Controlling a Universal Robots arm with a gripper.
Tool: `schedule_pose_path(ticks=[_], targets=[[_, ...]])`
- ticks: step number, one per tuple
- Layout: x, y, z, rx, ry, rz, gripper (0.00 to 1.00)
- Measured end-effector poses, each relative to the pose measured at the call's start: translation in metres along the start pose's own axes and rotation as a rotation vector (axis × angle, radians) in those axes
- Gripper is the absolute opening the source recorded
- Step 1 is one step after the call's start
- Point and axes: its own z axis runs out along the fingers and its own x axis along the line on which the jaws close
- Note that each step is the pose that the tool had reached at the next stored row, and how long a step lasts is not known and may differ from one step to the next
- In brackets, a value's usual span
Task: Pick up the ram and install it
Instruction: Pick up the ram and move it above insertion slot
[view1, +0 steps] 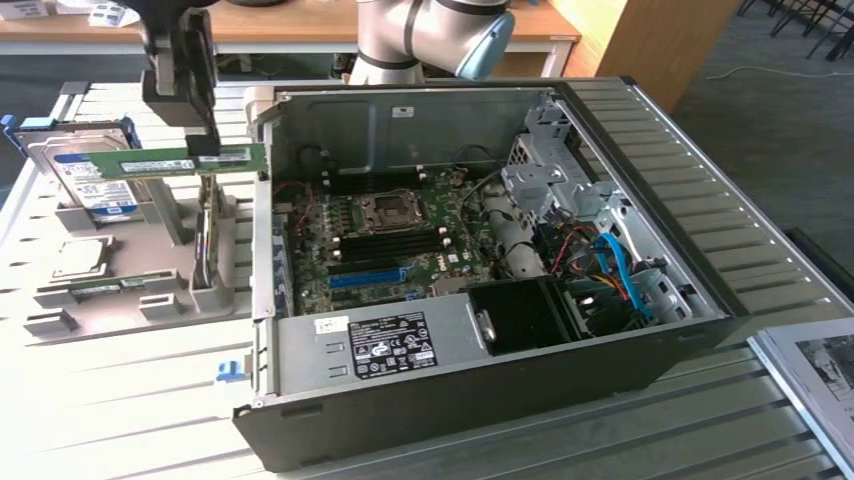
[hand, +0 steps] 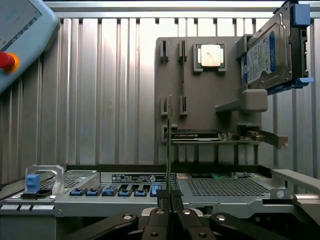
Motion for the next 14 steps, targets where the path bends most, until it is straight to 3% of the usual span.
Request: schedule_pose_path(ticks=[14], targets=[[-0.001,-0.0368,-0.0017,0.0,0.0,0.0,0.12]])
